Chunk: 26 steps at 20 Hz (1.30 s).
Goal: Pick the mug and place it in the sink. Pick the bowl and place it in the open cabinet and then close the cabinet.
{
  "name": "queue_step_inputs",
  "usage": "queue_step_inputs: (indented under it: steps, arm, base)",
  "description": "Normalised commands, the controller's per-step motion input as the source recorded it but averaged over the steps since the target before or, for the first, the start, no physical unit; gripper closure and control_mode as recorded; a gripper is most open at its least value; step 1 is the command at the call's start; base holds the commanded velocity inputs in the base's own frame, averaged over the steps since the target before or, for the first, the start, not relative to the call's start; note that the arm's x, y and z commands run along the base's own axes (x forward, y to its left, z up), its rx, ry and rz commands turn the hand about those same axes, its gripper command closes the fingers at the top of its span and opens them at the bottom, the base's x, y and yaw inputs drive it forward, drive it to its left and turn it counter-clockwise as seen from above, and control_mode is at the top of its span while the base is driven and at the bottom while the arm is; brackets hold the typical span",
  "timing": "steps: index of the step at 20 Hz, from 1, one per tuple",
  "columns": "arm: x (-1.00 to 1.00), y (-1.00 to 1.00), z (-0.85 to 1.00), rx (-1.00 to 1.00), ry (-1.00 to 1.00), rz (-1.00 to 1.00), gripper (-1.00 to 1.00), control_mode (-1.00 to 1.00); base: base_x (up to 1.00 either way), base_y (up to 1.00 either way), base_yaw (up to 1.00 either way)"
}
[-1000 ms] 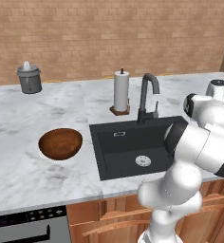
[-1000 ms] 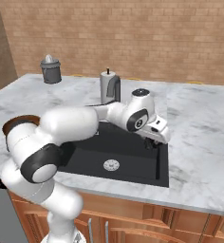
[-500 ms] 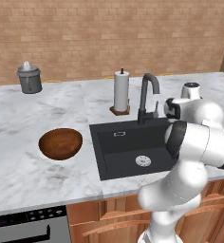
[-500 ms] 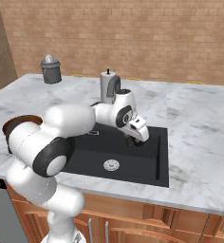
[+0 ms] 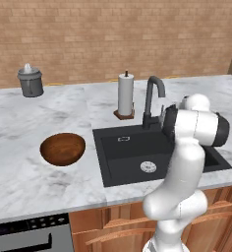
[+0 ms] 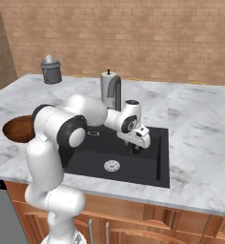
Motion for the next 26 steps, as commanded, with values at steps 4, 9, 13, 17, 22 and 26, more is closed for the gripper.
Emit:
queue_step_inputs:
  steps: [4,9,13,17,22,26]
  arm:
    - [0.47,0.01,-0.67,0.05,0.28,0.02,1.0,-1.0]
    - [0.37,-0.02,-0.73,0.12,0.24,0.02,1.0,-1.0]
    - [0.4,-0.04,-0.76,0.17,0.2,0.08,1.0,-1.0]
    - [0.18,0.0,-0.58,0.05,0.06,0.07,1.0,-1.0]
    - [0.14,0.0,-0.39,0.0,0.0,0.03,1.0,-1.0]
    - [0.23,0.0,-0.44,0.0,-0.02,0.01,1.0,-1.0]
  base:
    - [0.0,0.0,0.0]
    - [0.0,0.0,0.0]
    - [0.0,0.0,0.0]
    - [0.0,0.0,0.0]
    - [0.0,0.0,0.0]
    - [0.0,0.0,0.0]
